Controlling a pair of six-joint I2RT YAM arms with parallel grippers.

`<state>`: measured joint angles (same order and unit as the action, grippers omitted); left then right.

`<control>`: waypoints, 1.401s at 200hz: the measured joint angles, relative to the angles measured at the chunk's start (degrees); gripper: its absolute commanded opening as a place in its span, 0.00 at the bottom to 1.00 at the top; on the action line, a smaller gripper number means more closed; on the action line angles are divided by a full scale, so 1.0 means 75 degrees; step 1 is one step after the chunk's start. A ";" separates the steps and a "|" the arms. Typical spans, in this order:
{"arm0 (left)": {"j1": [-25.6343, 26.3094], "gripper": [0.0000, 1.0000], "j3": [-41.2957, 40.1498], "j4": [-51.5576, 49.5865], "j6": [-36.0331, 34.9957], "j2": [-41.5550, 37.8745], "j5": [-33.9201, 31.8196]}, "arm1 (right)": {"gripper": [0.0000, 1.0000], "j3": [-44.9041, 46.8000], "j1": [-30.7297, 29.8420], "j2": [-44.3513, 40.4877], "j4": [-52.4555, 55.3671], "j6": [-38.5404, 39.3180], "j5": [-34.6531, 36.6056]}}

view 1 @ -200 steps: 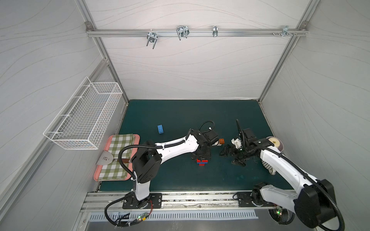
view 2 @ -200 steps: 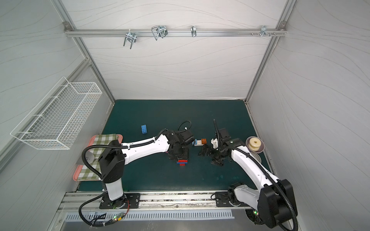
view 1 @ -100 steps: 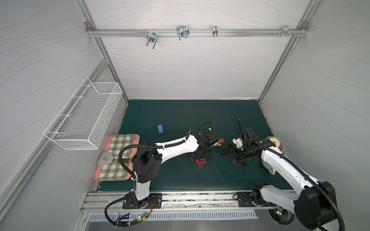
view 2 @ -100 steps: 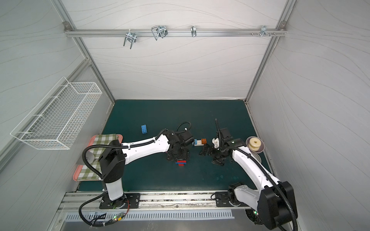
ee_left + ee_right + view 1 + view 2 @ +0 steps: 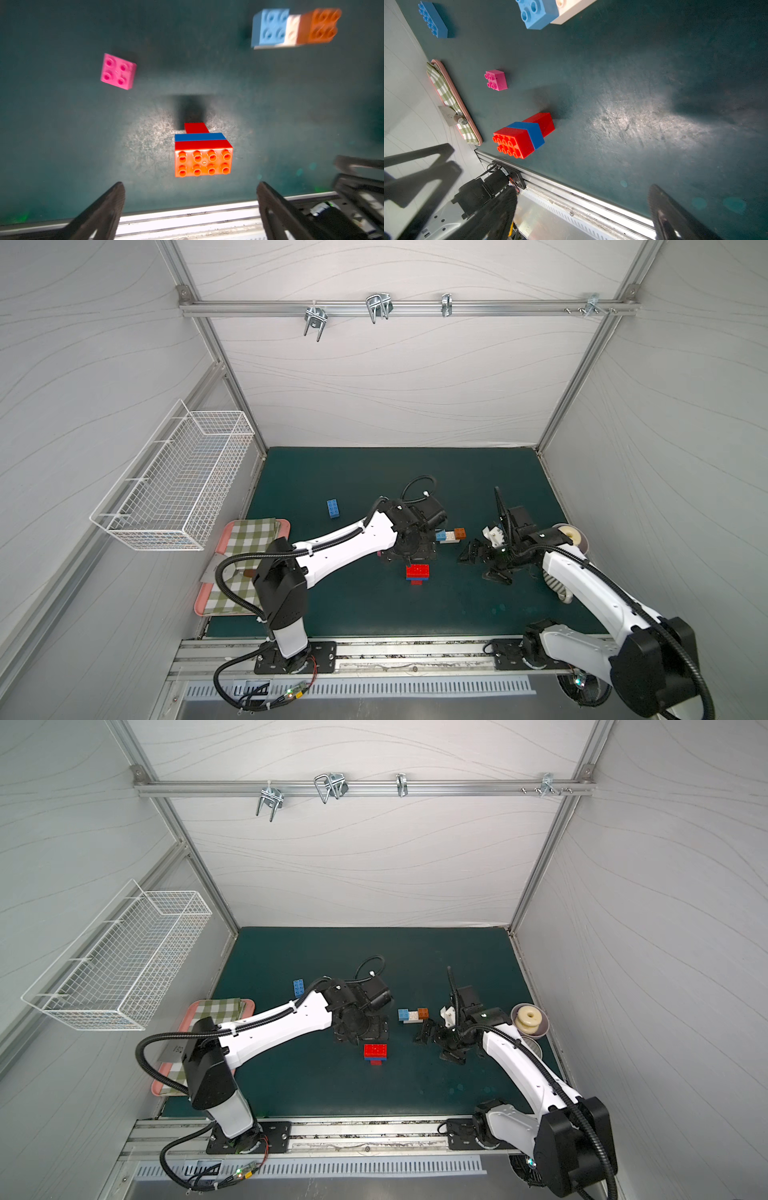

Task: Assemble a carrot with lego
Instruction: Assemble the lego brick with the lego brick, then adjust the lego brick at the center of the board.

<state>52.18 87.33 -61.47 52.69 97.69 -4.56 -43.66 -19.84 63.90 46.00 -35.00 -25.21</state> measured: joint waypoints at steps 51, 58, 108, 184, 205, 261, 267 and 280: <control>-0.2034 0.99 -0.0239 -0.0050 -0.0825 -0.0254 -0.0204 | 0.99 -0.0073 0.0000 0.0000 0.0020 0.0070 -0.0111; -0.2372 0.99 -0.0315 -0.0038 -0.0962 -0.0242 -0.0213 | 0.99 -0.0073 0.0000 0.0000 0.0020 0.0076 -0.0119; -0.4514 0.99 -0.0286 0.0606 -0.2017 0.0513 -0.0169 | 0.99 -0.0073 0.0000 0.0000 0.0020 0.0137 -0.0242; -0.5849 0.98 0.1335 0.1282 -0.2964 0.2844 -0.0105 | 0.99 -0.0073 0.0000 0.0003 0.0017 0.0166 -0.0297; -0.6079 0.98 0.1542 0.1524 -0.3179 0.3177 -0.0015 | 0.99 -0.0073 0.0000 0.0003 0.0020 0.0172 -0.0306; -0.6298 0.97 0.1845 0.2084 -0.3550 0.3998 0.0600 | 0.99 -0.0099 0.0000 0.0003 0.0029 0.0195 -0.0300; -0.6280 0.97 0.1848 0.2113 -0.3593 0.4045 0.0694 | 0.99 -0.0108 0.0000 0.0003 0.0035 0.0195 -0.0300; -0.6225 0.97 0.1888 0.2151 -0.3631 0.4048 0.0842 | 0.99 -0.0140 0.0000 0.0003 0.0052 0.0195 -0.0297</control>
<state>5.50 101.49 -45.34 25.45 128.05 1.76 -44.71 -19.84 63.92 46.39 -33.54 -27.44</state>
